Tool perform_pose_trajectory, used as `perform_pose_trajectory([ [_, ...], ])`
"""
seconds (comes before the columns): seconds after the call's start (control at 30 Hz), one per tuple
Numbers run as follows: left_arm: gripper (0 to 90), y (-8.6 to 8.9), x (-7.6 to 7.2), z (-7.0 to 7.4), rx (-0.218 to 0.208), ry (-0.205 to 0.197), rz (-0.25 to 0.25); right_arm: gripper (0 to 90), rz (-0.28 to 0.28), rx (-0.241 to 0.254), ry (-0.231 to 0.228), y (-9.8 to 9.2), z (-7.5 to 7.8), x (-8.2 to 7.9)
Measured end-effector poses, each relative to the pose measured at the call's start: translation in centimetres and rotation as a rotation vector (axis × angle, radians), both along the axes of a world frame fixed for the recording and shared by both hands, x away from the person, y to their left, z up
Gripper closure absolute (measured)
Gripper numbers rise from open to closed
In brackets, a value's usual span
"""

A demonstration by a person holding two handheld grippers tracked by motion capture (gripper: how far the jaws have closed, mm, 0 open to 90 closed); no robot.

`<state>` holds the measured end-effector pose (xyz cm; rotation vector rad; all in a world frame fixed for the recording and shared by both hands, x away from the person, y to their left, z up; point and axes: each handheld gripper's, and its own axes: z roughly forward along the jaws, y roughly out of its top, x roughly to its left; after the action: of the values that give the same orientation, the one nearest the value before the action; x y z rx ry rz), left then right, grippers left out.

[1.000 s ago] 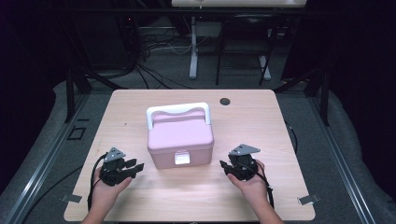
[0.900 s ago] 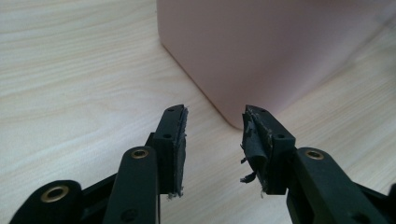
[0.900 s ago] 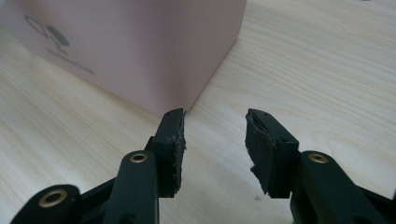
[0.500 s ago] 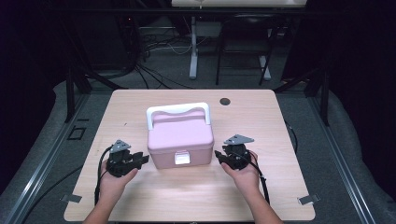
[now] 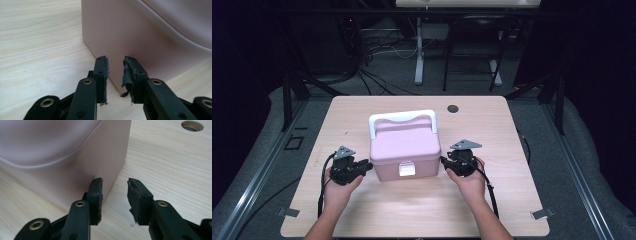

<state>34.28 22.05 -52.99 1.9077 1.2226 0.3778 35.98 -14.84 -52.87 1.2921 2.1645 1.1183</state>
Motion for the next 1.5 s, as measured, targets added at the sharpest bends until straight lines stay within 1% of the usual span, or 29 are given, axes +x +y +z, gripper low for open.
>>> perform_pose_trajectory([
  [0.07,74.5,-0.1,0.1,0.0,-0.001,-0.004,0.002,68.6,-0.004,0.012,-0.002,0.1,-0.1,0.1],
  [0.17,77.5,-0.1,0.1,-0.1,-0.004,-0.006,-0.004,76.3,-0.004,0.012,0.004,0.4,-0.1,0.1],
  [0.2,78.7,-0.1,0.1,-0.1,-0.004,-0.006,-0.004,76.3,-0.004,0.012,0.004,0.4,-0.1,0.1],
  [0.23,80.6,-0.2,0.1,0.0,-0.001,-0.002,-0.015,81.4,-0.003,0.014,0.001,0.6,-0.2,0.1],
  [0.27,82.2,-0.3,0.0,0.0,-0.002,-0.004,-0.013,83.4,-0.005,0.016,0.003,0.7,-0.2,0.1],
  [0.3,84.4,-0.3,0.0,0.0,-0.002,-0.004,-0.013,83.4,-0.005,0.016,0.003,0.7,-0.2,0.1],
  [0.33,84.4,-0.4,0.0,0.0,0.001,-0.004,-0.013,87.0,-0.003,0.015,0.001,0.9,-0.2,0.0],
  [0.37,87.8,-0.6,-0.1,0.0,0.004,-0.007,-0.013,89.9,0.001,0.001,-0.014,1.2,-0.2,-0.1],
  [0.47,89.6,-0.8,-0.3,0.1,0.019,-0.014,-0.008,90.0,-0.008,-0.028,-0.023,1.4,-0.1,-0.3],
  [0.53,89.8,-0.8,-0.3,0.1,0.023,-0.013,-0.007,90.0,-0.010,-0.030,-0.022,1.5,-0.1,-0.5],
  [0.77,89.9,-0.9,-0.5,0.1,0.031,-0.019,0.006,90.0,0.001,-0.067,-0.036,1.8,0.0,-1.1],
  [0.93,89.9,-0.8,-0.6,0.1,0.018,-0.014,0.008,90.0,0.009,-0.060,-0.034,1.7,0.0,-1.5],
  [1.0,89.9,-0.8,-0.7,0.1,0.019,-0.012,0.005,90.0,0.007,-0.051,-0.033,1.6,0.0,-1.7],
  [1.07,90.0,-0.8,-0.8,0.1,0.018,-0.011,0.004,90.0,0.009,-0.052,-0.032,1.6,0.0,-2.0],
  [1.23,90.0,-0.8,-1.0,0.0,0.009,-0.014,0.008,90.0,-0.003,-0.037,-0.038,1.5,-0.2,-2.7],
  [1.3,90.0,-0.8,-1.1,0.0,0.005,-0.009,0.000,90.0,0.002,-0.051,-0.049,1.6,-0.3,-2.9],
  [1.33,90.0,-0.8,-1.2,0.0,0.006,-0.009,-0.005,90.0,0.003,-0.052,-0.044,1.6,-0.2,-3.0],
  [1.4,90.0,-0.8,-1.4,0.0,0.003,-0.009,-0.005,90.0,0.001,-0.053,-0.047,1.6,-0.3,-3.2],
  [1.5,90.0,-0.8,-1.7,0.0,0.006,-0.009,-0.010,90.0,0.009,-0.068,-0.050,1.6,-0.2,-3.6],
])
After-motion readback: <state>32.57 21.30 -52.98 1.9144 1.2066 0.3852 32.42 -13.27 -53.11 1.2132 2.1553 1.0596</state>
